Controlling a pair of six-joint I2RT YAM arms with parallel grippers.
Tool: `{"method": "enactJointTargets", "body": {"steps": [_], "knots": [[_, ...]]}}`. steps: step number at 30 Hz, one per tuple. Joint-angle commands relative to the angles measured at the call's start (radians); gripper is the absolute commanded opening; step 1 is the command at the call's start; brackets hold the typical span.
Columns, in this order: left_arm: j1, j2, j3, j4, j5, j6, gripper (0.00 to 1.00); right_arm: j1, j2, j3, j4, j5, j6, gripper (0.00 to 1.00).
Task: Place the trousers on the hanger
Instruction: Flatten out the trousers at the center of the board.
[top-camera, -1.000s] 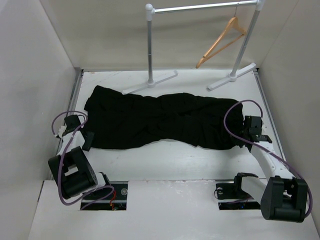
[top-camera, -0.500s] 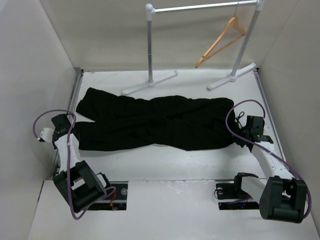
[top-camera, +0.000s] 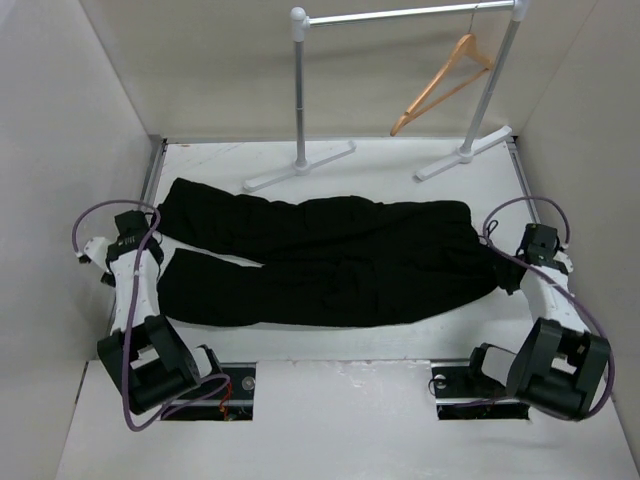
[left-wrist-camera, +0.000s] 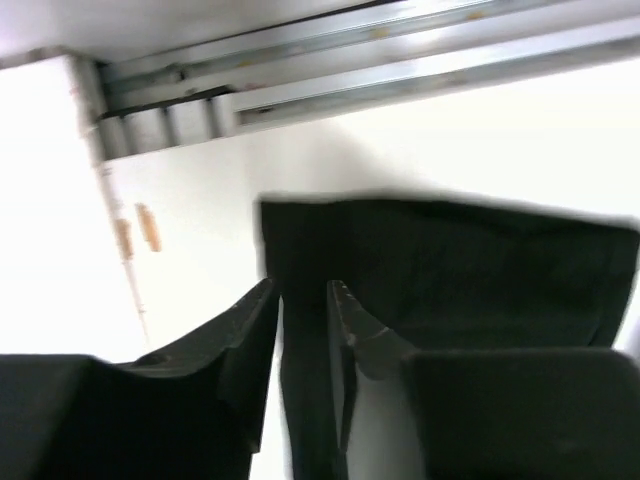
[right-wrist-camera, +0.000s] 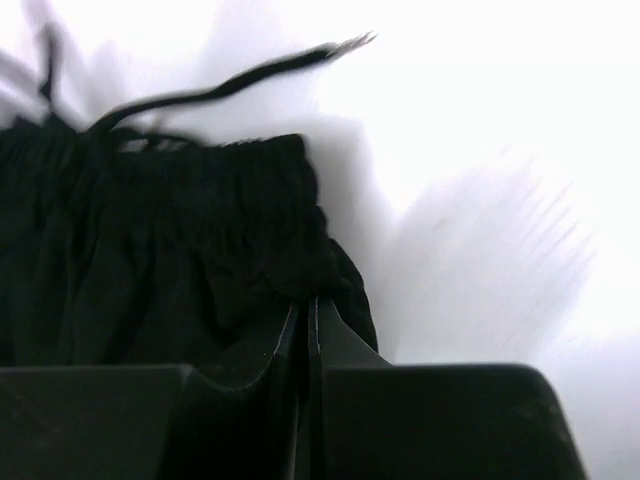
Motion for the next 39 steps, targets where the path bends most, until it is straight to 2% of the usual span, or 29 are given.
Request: {"method": "enactJointTargets", "body": {"steps": [1, 2, 5, 6, 10, 13, 16, 17, 18, 19, 20, 22, 24, 28, 32, 34, 36, 39], "knots": [[-0.058, -0.001, 0.079, -0.033, -0.051, -0.059, 0.27, -0.095, 0.077, 0.053, -0.008, 0.018, 0.015, 0.06], [-0.075, -0.008, 0.093, -0.027, -0.055, -0.068, 0.28, -0.109, 0.088, 0.054, 0.006, 0.017, 0.018, 0.11], [-0.165, -0.024, 0.15, -0.006, -0.084, -0.1, 0.33, -0.103, 0.032, 0.046, 0.04, 0.017, 0.021, 0.4], [-0.204, -0.024, 0.173, 0.011, -0.09, -0.102, 0.34, -0.096, -0.013, 0.053, 0.037, 0.021, 0.021, 0.47], [-0.331, 0.041, 0.24, 0.094, -0.068, -0.09, 0.43, -0.051, -0.143, 0.129, -0.028, 0.073, 0.016, 0.59], [-0.364, 0.132, 0.268, 0.149, 0.001, -0.067, 0.47, -0.011, -0.162, 0.215, -0.082, 0.139, 0.001, 0.6], [-0.361, 0.234, 0.293, 0.211, 0.118, -0.036, 0.48, 0.019, -0.159, 0.237, -0.008, 0.146, -0.002, 0.58], [-0.361, 0.276, 0.306, 0.232, 0.155, -0.03, 0.48, 0.039, -0.131, 0.234, 0.056, 0.106, -0.008, 0.53], [-0.361, 0.323, 0.329, 0.251, 0.19, -0.028, 0.48, 0.056, -0.089, 0.232, 0.122, 0.046, -0.025, 0.41], [-0.361, 0.35, 0.346, 0.263, 0.209, -0.025, 0.48, 0.062, -0.031, 0.246, 0.173, -0.03, -0.042, 0.2], [-0.364, 0.38, 0.369, 0.28, 0.224, -0.016, 0.47, 0.069, 0.046, 0.273, 0.205, -0.114, -0.057, 0.05], [-0.367, 0.426, 0.408, 0.321, 0.244, 0.005, 0.47, 0.067, 0.187, 0.338, 0.222, -0.218, -0.091, 0.0], [-0.368, 0.491, 0.464, 0.353, 0.271, 0.041, 0.47, 0.064, 0.29, 0.391, 0.239, -0.243, -0.112, 0.04], [-0.367, 0.603, 0.558, 0.346, 0.27, 0.062, 0.47, 0.044, 0.465, 0.489, 0.264, -0.232, -0.154, 0.19], [-0.361, 0.696, 0.627, 0.344, 0.255, 0.061, 0.47, 0.047, 0.594, 0.571, 0.268, -0.256, -0.198, 0.44], [-0.357, 0.721, 0.638, 0.357, 0.255, 0.062, 0.47, 0.047, 0.619, 0.585, 0.305, -0.279, -0.191, 0.52], [-0.351, 0.742, 0.645, 0.366, 0.258, 0.061, 0.47, 0.047, 0.642, 0.597, 0.345, -0.308, -0.174, 0.56], [-0.336, 0.776, 0.655, 0.361, 0.259, 0.055, 0.47, 0.047, 0.697, 0.635, 0.34, -0.325, -0.162, 0.54]]}}
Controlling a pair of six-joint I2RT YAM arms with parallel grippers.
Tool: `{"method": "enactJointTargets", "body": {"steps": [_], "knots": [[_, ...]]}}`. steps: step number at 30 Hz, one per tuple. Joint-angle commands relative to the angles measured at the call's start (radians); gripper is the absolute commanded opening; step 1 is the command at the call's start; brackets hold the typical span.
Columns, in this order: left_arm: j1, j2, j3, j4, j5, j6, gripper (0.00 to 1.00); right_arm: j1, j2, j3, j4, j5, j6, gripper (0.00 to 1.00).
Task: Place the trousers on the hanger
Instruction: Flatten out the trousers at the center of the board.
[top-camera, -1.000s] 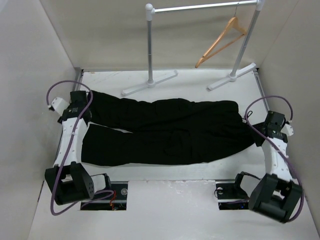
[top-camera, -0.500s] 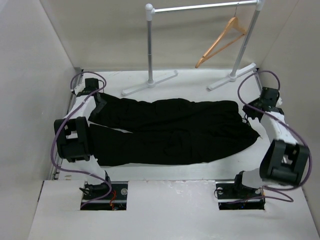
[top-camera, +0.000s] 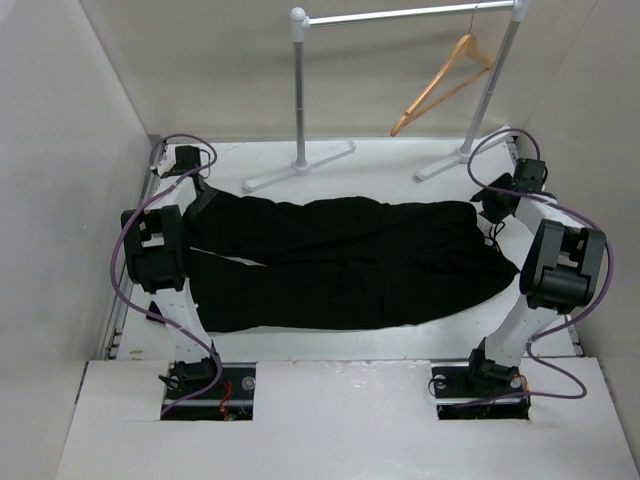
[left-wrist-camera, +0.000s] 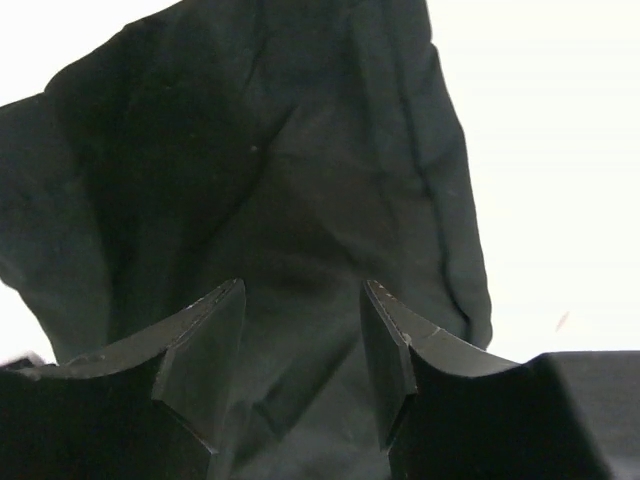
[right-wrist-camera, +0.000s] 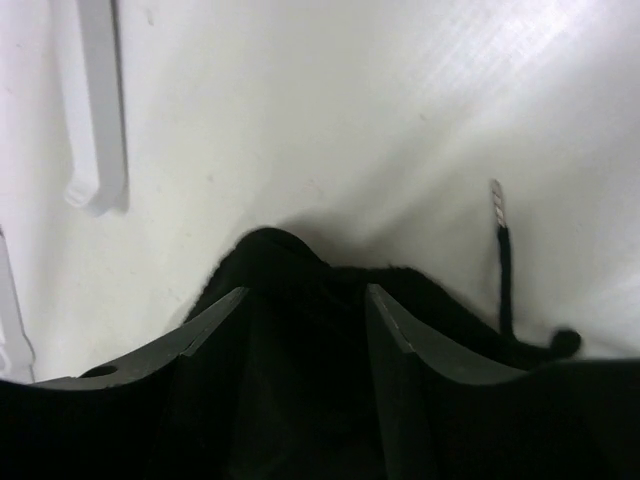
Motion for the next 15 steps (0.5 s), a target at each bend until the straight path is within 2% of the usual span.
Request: {"method": "enactJointTargets", "body": {"steps": [1, 8, 9, 11, 12, 15], "knots": [[0.024, 0.015, 0.043, -0.001, -0.007, 0.006, 0.47, -0.005, 0.05, 0.077, 0.067, -0.048, -0.001, 0.53], [0.049, 0.049, 0.048, -0.003, -0.016, 0.003, 0.45, -0.005, 0.123, 0.1, 0.071, -0.072, 0.011, 0.48], [0.052, 0.052, 0.051, -0.003, -0.016, 0.003, 0.44, -0.005, 0.135, 0.112, 0.073, -0.098, 0.015, 0.43], [0.058, 0.058, 0.051, 0.0, -0.017, 0.003, 0.43, -0.005, 0.141, 0.126, 0.079, -0.124, 0.041, 0.22], [0.062, 0.06, 0.052, 0.0, -0.017, 0.003, 0.42, -0.005, 0.138, 0.126, 0.097, -0.137, 0.057, 0.16], [0.081, 0.08, 0.065, -0.003, -0.017, 0.007, 0.35, -0.022, 0.111, 0.11, 0.171, -0.149, 0.103, 0.08]]}}
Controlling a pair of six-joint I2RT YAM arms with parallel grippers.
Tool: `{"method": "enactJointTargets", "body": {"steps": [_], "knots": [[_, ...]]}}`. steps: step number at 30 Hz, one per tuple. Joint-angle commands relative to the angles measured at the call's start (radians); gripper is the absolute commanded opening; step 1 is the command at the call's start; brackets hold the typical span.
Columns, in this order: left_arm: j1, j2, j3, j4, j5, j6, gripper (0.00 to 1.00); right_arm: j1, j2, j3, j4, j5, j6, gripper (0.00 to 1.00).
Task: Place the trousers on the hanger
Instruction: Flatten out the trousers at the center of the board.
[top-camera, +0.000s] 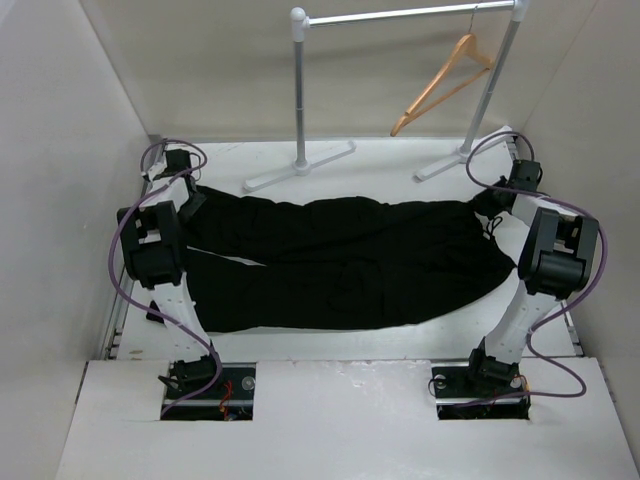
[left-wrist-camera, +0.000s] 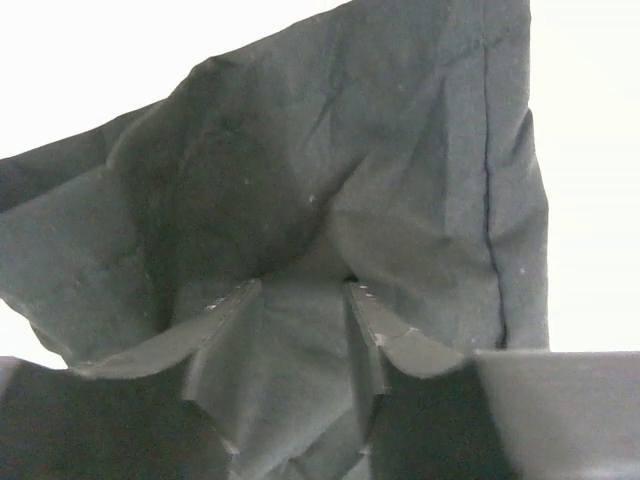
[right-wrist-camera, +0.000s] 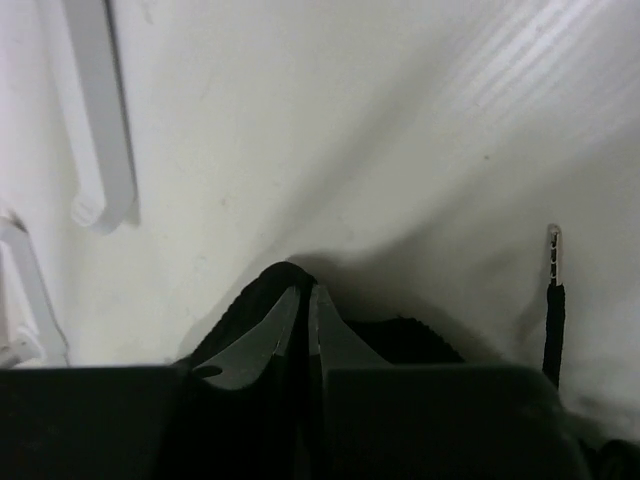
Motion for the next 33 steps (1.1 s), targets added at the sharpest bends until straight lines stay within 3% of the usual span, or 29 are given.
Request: {"method": "enactJointTargets", "body": {"steps": [1, 4, 12, 17, 21, 24, 28, 31, 33], "knots": [[0.029, 0.022, 0.052, -0.006, -0.017, 0.009, 0.32, -0.025, -0.047, 0.037, 0.13, -0.04, 0.068, 0.07], [0.063, 0.055, 0.077, -0.02, -0.017, 0.012, 0.22, -0.048, -0.042, 0.062, 0.142, -0.03, 0.108, 0.06], [0.086, 0.058, 0.175, -0.037, -0.015, 0.021, 0.2, -0.058, -0.008, 0.094, 0.16, 0.066, 0.138, 0.13], [0.08, -0.089, 0.103, -0.014, -0.017, 0.017, 0.39, -0.052, -0.065, 0.082, 0.171, 0.084, 0.16, 0.46], [0.058, -0.247, -0.038, 0.011, -0.037, -0.005, 0.44, -0.023, -0.218, -0.005, 0.165, 0.142, 0.171, 0.58], [0.063, -0.321, -0.154, -0.005, -0.054, -0.026, 0.45, 0.019, -0.336, -0.088, 0.147, 0.188, 0.174, 0.61], [0.116, -0.373, -0.294, 0.029, 0.006, -0.069, 0.46, 0.097, -0.479, -0.234, 0.138, 0.214, 0.169, 0.51], [0.135, -0.334, -0.31, 0.083, 0.122, -0.06, 0.48, 0.143, -0.56, -0.334, 0.138, 0.207, 0.172, 0.19], [0.144, -0.292, -0.303, 0.109, 0.178, -0.059, 0.48, 0.175, -0.623, -0.397, 0.136, 0.184, 0.171, 0.14]]}}
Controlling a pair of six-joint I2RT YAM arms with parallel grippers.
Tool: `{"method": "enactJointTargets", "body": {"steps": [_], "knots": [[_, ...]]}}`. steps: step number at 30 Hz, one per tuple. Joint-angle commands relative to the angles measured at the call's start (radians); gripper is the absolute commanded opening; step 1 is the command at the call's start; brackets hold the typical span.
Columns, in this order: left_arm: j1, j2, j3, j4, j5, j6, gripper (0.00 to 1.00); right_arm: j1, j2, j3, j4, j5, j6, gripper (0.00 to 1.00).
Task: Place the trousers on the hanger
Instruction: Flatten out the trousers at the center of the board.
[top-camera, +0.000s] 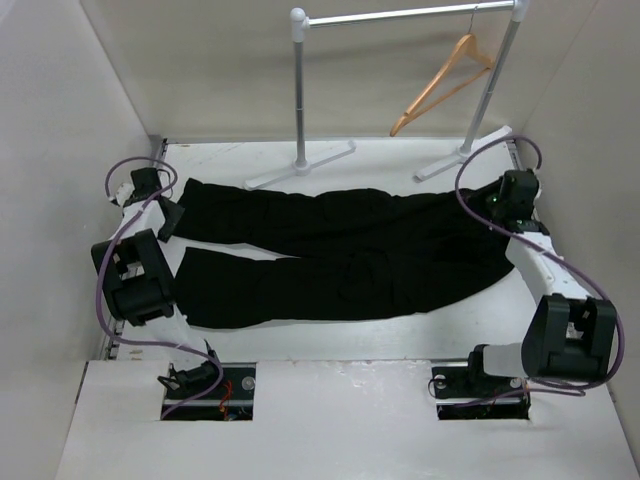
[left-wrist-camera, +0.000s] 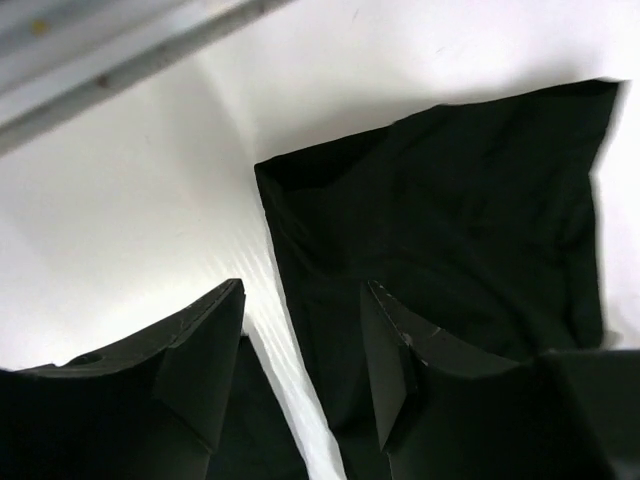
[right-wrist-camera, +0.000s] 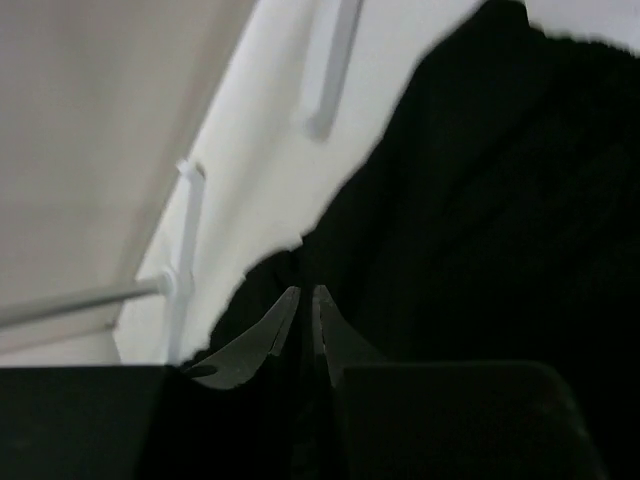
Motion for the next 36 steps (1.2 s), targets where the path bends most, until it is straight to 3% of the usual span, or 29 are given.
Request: {"method": "enactJointTargets", "body": {"steps": [1, 5, 6, 10, 14, 16, 20, 23, 25, 26, 27, 29, 31, 34, 36], "knots": [[0.007, 0.059, -0.006, 0.068, 0.118, -0.006, 0.47, 0.045, -0.077, -0.103, -0.002, -0.005, -0.001, 0.15], [0.018, 0.099, -0.001, 0.088, 0.124, -0.006, 0.46, 0.16, -0.209, -0.216, -0.02, -0.015, -0.015, 0.24], [0.022, 0.105, -0.003, 0.094, 0.127, -0.008, 0.42, 0.203, -0.242, -0.247, -0.02, -0.016, -0.018, 0.27], [0.062, 0.105, -0.004, 0.071, 0.083, -0.008, 0.11, 0.324, -0.355, -0.368, -0.033, -0.001, 0.002, 0.35], [0.13, 0.093, -0.001, 0.025, 0.052, -0.025, 0.05, 0.363, -0.464, -0.456, -0.069, 0.004, 0.022, 0.45], [0.131, 0.058, -0.007, 0.027, 0.046, -0.034, 0.09, 0.363, -0.495, -0.466, -0.099, 0.004, 0.014, 0.49], [0.079, -0.059, -0.036, 0.024, 0.012, -0.029, 0.44, 0.365, -0.553, -0.465, -0.161, 0.001, -0.006, 0.59], [0.044, -0.232, -0.136, 0.008, -0.02, -0.023, 0.55, 0.374, -0.598, -0.447, -0.207, -0.006, -0.024, 0.63], [0.032, -0.368, -0.232, -0.036, -0.038, -0.026, 0.57, 0.387, -0.622, -0.439, -0.241, -0.004, -0.037, 0.61], [0.03, -0.437, -0.281, -0.08, -0.052, -0.031, 0.56, 0.397, -0.631, -0.436, -0.26, -0.007, -0.044, 0.55], [0.032, -0.505, -0.327, -0.135, -0.069, -0.037, 0.55, 0.407, -0.636, -0.434, -0.272, -0.01, -0.047, 0.48], [0.044, -0.626, -0.406, -0.255, -0.092, -0.066, 0.52, 0.45, -0.644, -0.431, -0.313, -0.022, -0.051, 0.23], [0.056, -0.75, -0.472, -0.405, -0.106, -0.106, 0.45, 0.504, -0.644, -0.425, -0.353, -0.027, -0.051, 0.11], [0.064, -0.892, -0.544, -0.597, -0.12, -0.18, 0.43, 0.593, -0.647, -0.413, -0.404, -0.013, -0.055, 0.12], [0.066, -0.933, -0.553, -0.654, -0.117, -0.206, 0.46, 0.637, -0.661, -0.411, -0.422, -0.01, -0.054, 0.24]]}}
